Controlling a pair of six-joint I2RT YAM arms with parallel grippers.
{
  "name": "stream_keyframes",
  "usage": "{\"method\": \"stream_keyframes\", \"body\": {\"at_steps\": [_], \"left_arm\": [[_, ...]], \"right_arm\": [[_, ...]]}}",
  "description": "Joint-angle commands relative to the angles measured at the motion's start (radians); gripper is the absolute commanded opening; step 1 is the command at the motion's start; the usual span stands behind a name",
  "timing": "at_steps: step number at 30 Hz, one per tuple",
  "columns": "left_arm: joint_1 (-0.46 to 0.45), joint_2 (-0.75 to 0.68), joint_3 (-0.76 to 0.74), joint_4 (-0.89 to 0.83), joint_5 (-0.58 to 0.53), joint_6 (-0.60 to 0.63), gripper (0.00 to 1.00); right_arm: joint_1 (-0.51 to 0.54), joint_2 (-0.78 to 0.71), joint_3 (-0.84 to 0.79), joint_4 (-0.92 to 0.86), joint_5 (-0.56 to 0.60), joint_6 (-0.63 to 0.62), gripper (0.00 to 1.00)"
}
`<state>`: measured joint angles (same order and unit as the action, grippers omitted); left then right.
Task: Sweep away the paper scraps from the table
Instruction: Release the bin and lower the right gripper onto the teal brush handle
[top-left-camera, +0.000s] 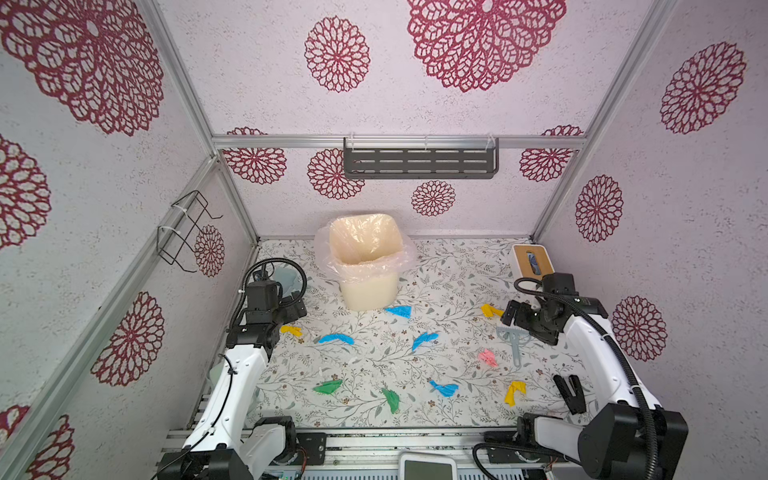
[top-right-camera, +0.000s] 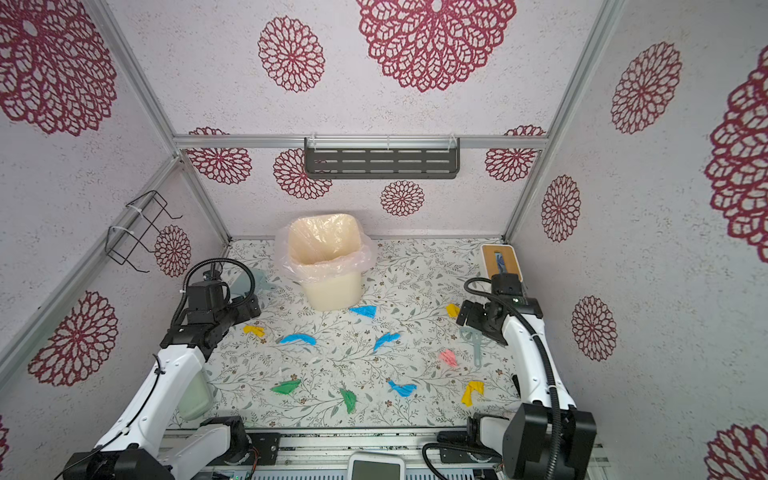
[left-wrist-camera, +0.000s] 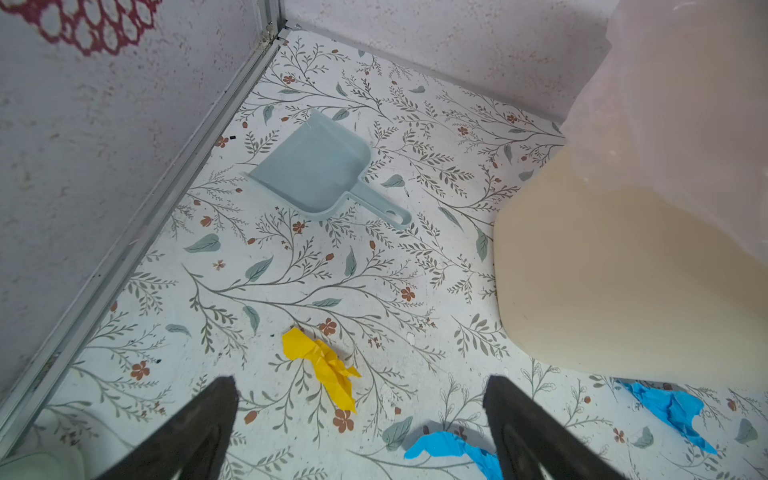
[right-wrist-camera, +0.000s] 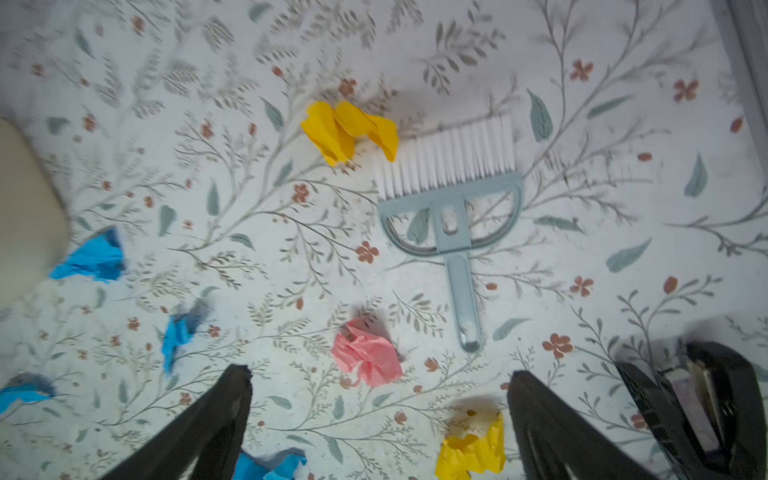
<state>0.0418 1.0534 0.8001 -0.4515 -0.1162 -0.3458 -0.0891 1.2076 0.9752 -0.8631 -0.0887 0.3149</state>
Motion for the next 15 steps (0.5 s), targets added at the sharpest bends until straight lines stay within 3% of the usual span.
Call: {"method": "stream_keyframes", "body": {"at_steps": [1,10,15], "left_arm": [[-0.006,-0.022,-0.019,-0.009,0.009,-0.004,0.97],[-0.006,-0.018,-0.047,0.007,0.009,-0.005,0.97],[-0.006,-0.016,-0.047,0.005,0.011,-0.007,0.97]], "right_arm": [[-0.004,-0.016,-0.084,0.031,0.076,0.038,0.99],[-0.034,0.034,-0.185,0.158,0.136,0.061,0.81],[-0.075,0.073,-0.222,0.217,0.098,0.052,0.73]]}}
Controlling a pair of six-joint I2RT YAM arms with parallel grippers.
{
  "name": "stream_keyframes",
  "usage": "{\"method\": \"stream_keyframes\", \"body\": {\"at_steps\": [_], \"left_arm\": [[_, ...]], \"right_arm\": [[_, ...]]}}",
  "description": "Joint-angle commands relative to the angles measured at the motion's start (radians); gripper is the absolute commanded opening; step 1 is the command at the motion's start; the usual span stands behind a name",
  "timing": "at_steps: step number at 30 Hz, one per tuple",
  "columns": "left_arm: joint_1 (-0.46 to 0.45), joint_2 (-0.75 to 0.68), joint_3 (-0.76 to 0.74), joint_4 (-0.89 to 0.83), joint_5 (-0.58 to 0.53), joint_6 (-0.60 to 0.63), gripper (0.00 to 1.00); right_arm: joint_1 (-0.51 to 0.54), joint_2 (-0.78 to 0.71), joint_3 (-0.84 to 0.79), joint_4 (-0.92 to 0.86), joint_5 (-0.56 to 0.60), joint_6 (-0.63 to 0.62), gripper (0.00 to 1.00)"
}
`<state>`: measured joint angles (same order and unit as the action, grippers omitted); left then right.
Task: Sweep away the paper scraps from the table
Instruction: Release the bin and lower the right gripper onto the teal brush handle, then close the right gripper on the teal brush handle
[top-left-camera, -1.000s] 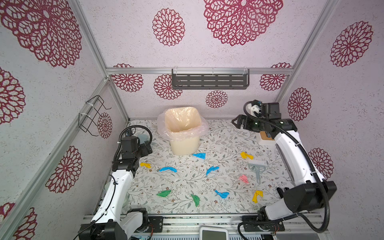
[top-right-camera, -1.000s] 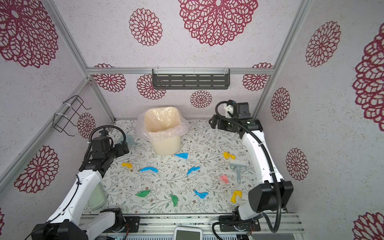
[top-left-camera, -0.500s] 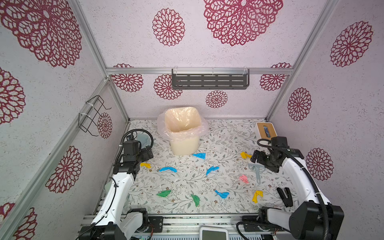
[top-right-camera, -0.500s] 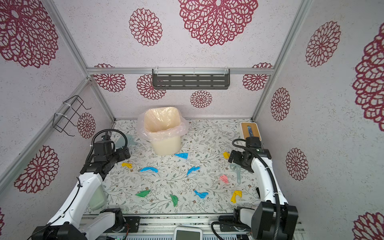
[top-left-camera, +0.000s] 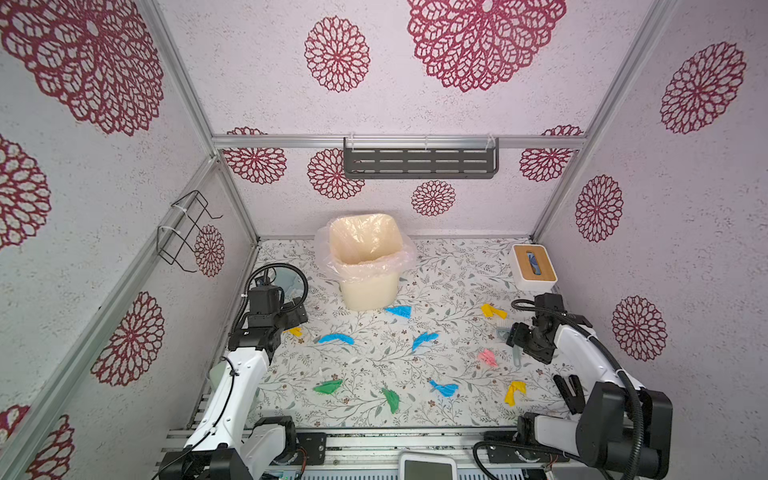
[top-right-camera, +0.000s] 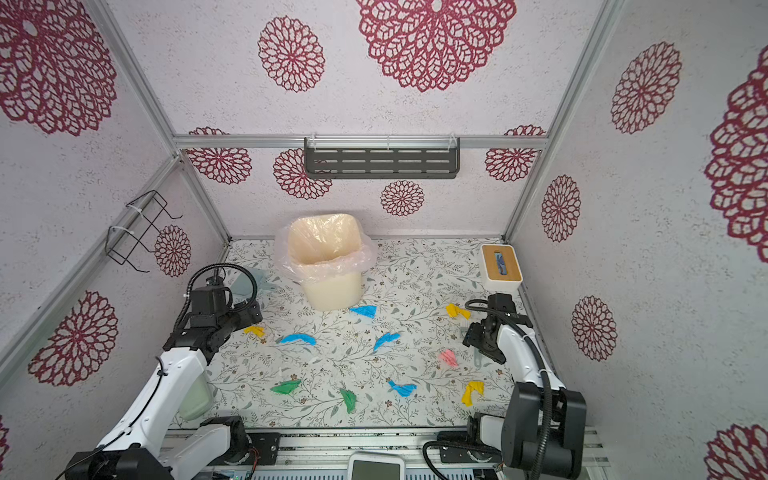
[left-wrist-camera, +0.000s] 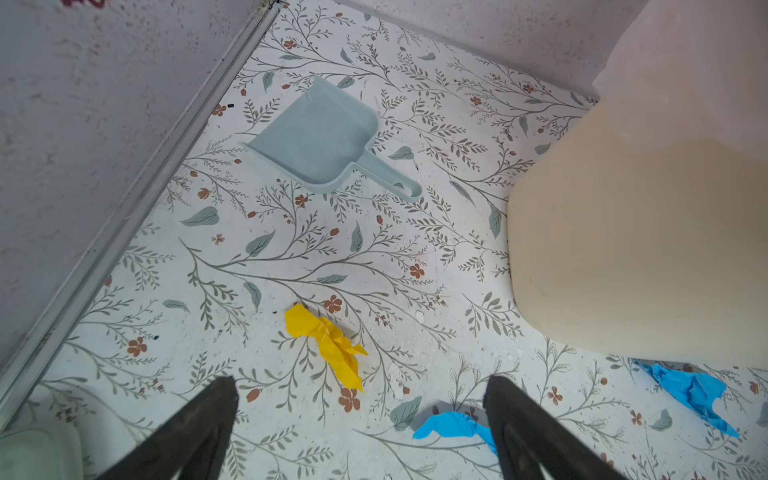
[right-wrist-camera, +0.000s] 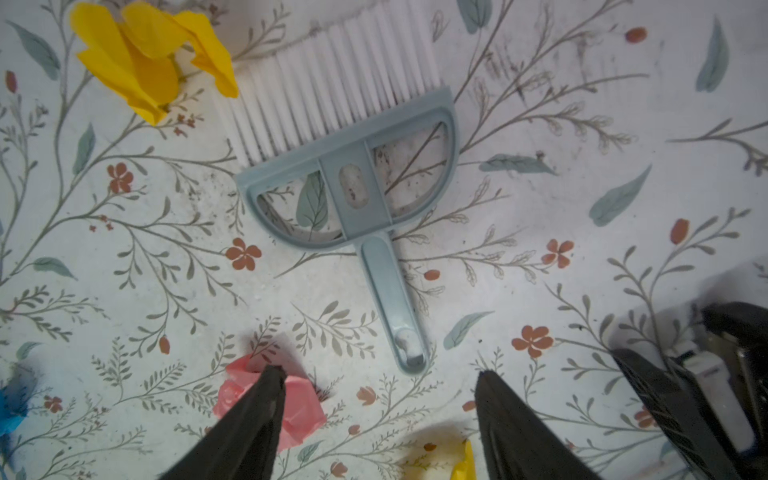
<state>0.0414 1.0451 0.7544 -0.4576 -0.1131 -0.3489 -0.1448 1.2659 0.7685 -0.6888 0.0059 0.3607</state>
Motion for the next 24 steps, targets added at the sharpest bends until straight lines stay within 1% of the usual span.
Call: {"method": "stream_keyframes", "body": {"at_steps": [1,5,10,21,24], "left_arm": [[-0.006,-0.007,-0.001,0.01,0.008,-0.004,0.97],[-0.007,-0.002,-0.001,0.008,0.007,-0.004,0.97],[-0.007,0.016,0.002,0.009,0.013,-0.01,0.97],[-0.006,0.017,0.006,0.005,0.001,-0.007,0.97],[-0.006,0.013,0.006,0.002,-0.002,-0.006,0.97]], "right_arm": [[-0.027,0.025,-0.02,0.055,-0.006,0.002,0.71],[-0.037,0.056,-0.036,0.083,-0.04,-0.008,0.63],[-0.041,0.103,-0.044,0.092,-0.063,-0.008,0.62],[-0.041,0.14,-0.055,0.103,-0.075,-0.014,0.53],[-0.041,0.154,-0.058,0.11,-0.082,-0.017,0.48]]}}
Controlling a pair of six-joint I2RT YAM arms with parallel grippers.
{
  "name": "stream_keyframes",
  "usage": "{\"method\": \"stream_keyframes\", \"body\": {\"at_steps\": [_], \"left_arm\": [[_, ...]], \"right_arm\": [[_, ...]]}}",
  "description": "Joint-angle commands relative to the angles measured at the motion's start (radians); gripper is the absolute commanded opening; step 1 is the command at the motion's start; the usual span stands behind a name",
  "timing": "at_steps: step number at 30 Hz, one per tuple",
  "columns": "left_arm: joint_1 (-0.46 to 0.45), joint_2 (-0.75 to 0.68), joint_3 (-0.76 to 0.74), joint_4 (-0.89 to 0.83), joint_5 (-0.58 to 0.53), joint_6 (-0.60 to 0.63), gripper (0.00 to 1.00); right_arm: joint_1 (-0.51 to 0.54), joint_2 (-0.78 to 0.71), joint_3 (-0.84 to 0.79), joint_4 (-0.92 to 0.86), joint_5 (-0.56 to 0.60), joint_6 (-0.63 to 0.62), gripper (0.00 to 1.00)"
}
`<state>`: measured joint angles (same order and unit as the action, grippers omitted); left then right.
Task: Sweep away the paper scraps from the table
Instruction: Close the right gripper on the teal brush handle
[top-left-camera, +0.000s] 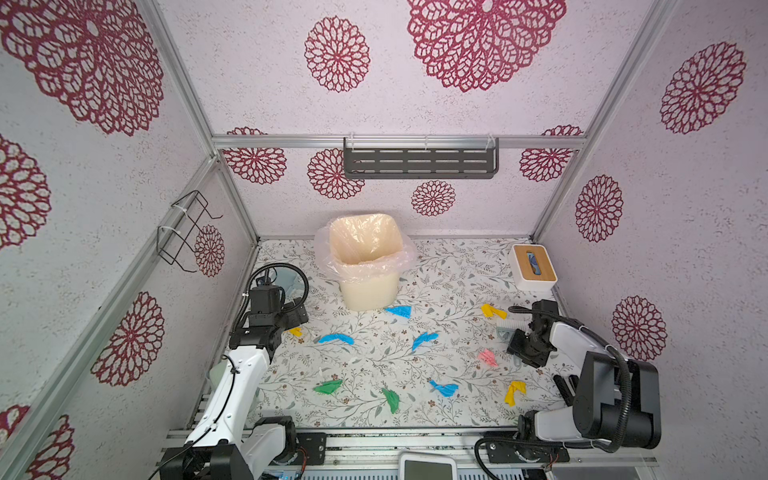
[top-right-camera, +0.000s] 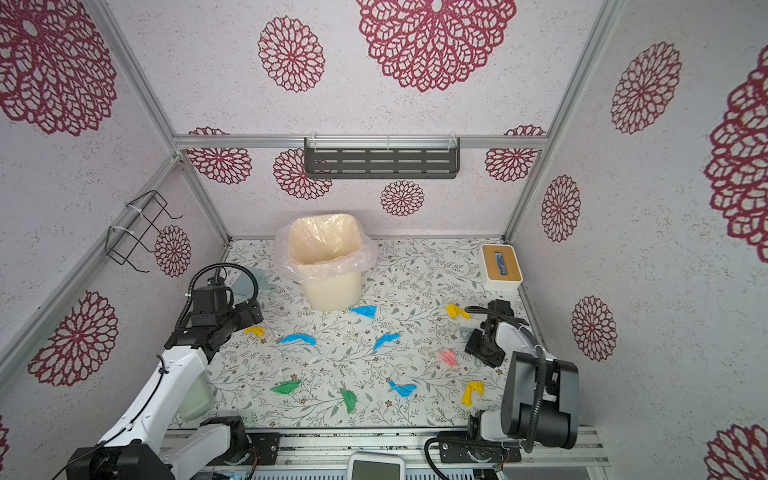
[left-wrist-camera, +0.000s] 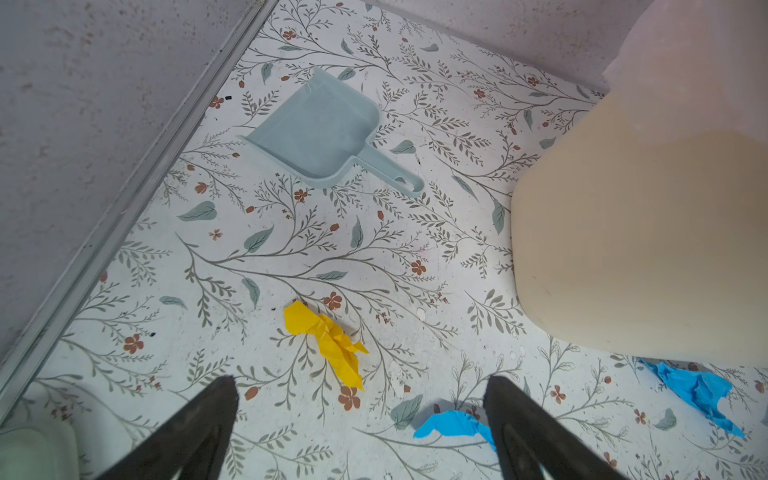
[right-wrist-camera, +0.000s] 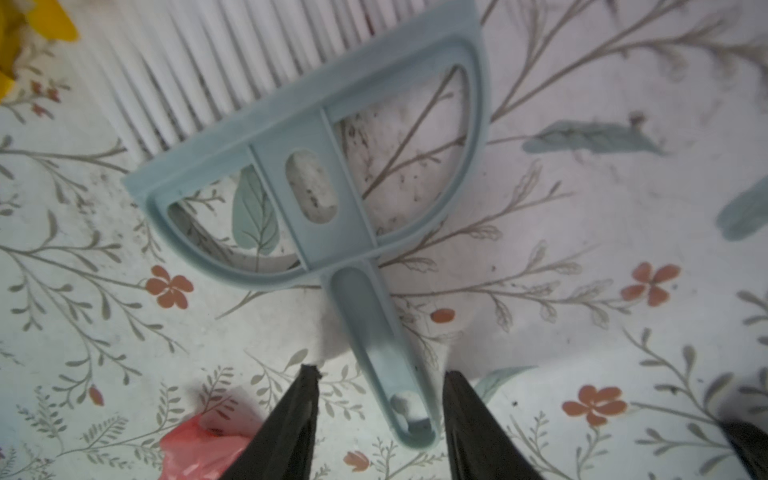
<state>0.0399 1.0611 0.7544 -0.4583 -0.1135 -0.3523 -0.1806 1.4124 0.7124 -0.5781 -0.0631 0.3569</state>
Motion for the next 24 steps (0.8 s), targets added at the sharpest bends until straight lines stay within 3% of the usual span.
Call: {"method": "stream_keyframes", "body": {"at_steps": [1,24], "left_arm": [[-0.005,-0.003,0.006,0.001,-0.003,-0.002,0.97],[-0.005,0.001,0.01,-0.005,-0.021,-0.001,0.97]], "right_arm": [[-0.005,0.013,-0.002,0.005,-0.013,-0.013,0.47],[-0.005,0.108,-0.014,0.041,-0.009,-0.025,0.23]]}}
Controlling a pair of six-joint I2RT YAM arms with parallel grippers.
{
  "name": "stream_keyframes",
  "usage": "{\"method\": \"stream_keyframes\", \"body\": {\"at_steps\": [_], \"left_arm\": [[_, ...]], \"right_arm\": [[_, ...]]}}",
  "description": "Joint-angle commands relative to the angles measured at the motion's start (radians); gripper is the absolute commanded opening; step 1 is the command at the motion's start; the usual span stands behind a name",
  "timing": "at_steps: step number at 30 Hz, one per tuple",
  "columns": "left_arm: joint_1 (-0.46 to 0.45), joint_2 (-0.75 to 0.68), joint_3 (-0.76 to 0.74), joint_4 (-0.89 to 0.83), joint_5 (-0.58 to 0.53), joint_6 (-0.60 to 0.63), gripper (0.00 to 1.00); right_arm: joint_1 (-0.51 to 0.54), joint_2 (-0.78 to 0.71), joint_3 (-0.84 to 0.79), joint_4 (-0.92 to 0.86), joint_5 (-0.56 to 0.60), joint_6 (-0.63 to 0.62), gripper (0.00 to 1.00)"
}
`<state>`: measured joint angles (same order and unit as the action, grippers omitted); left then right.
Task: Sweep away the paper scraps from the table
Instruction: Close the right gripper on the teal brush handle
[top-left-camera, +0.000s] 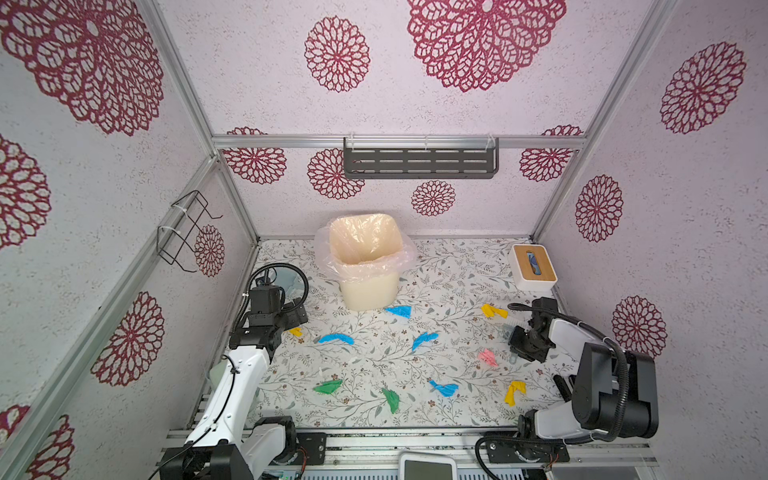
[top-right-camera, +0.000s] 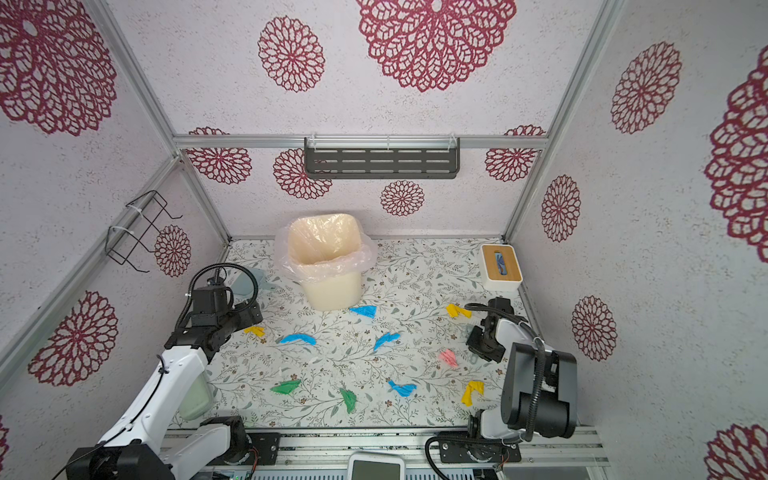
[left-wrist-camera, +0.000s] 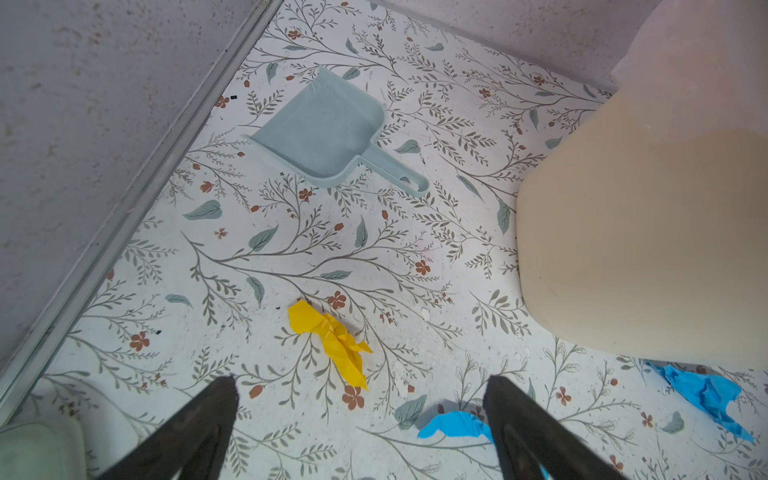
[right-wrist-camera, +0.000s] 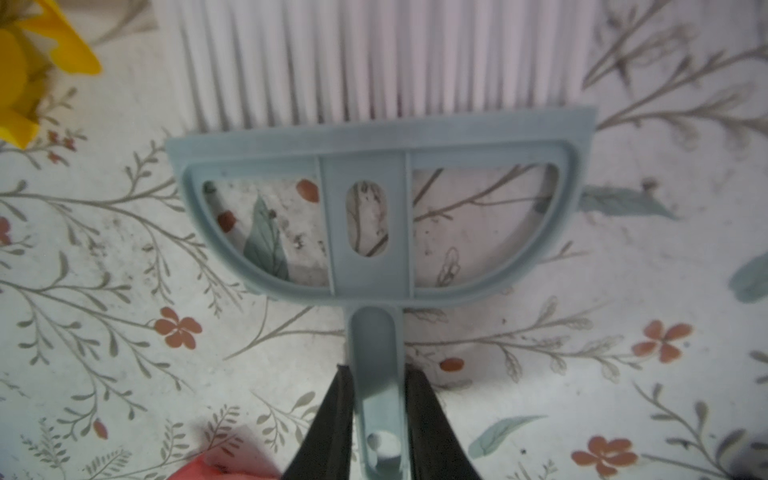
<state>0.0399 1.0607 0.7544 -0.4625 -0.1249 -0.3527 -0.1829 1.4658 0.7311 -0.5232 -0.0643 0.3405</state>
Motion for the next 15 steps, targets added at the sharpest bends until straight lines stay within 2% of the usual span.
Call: {"method": "stream_keyframes", "body": {"at_steps": [1,9,15], "left_arm": [[-0.005,0.002,0.011,-0.001,-0.008,-0.001,0.97],[-0.005,0.005,0.011,0.0,-0.007,-0.003,0.97],[-0.005,-0.001,0.011,-0.001,0.001,-0.008,0.97]], "right_arm": [[-0.003,0.054,-0.032,-0.014,-0.008,-0.009,0.22],[-0.003,0.04,-0.03,-0.021,-0.009,-0.009,0.15],[-0.003,-0.023,-0.018,-0.048,-0.009,0.002,0.12]]}}
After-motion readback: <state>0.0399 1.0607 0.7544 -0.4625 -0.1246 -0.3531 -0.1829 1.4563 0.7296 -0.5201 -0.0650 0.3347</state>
